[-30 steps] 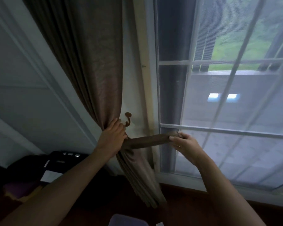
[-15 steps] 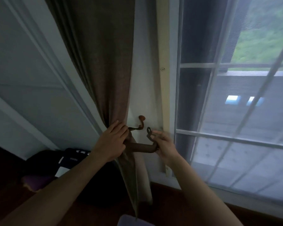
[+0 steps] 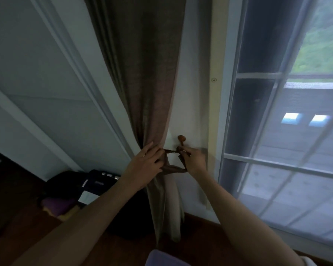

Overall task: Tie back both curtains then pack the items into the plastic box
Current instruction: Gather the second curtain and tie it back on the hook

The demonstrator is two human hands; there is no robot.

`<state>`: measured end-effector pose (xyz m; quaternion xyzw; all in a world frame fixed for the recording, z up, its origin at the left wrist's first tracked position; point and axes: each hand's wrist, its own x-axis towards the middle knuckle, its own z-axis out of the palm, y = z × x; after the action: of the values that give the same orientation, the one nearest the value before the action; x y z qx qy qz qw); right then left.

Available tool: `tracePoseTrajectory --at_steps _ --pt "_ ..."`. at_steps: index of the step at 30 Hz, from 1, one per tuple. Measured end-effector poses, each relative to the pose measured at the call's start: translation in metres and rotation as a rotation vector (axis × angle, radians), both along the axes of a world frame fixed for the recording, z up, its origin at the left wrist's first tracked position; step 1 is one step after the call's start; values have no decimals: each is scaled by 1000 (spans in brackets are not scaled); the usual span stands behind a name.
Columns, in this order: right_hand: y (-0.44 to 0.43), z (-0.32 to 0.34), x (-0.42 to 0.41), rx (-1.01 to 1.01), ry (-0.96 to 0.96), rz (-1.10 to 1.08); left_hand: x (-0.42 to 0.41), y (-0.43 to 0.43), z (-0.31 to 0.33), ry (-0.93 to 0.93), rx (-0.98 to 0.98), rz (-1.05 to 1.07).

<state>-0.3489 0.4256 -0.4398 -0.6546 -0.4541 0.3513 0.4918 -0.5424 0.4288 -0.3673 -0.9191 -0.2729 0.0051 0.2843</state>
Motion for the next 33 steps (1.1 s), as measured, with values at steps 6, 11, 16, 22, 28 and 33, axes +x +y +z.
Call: tracePoseTrajectory --at_steps 6,11,16,22,28,33 --pt "-7 -1 3 -117 297 -23 10 -12 -8 -172 47 -64" --pt "-62 0 20 -307 1103 64 9 -34 -19 -407 94 -230" --pt "-102 -19 34 -175 1195 178 -10 -46 -44 -647 135 -69" --pt "-119 -14 44 -91 769 -179 14 -46 -63 -709 -199 -13" --pt "-124 -4 40 -53 264 -221 53 -53 -46 -960 -505 164" --pt "-124 1 36 96 -451 -154 61 -50 -52 -798 -480 147"
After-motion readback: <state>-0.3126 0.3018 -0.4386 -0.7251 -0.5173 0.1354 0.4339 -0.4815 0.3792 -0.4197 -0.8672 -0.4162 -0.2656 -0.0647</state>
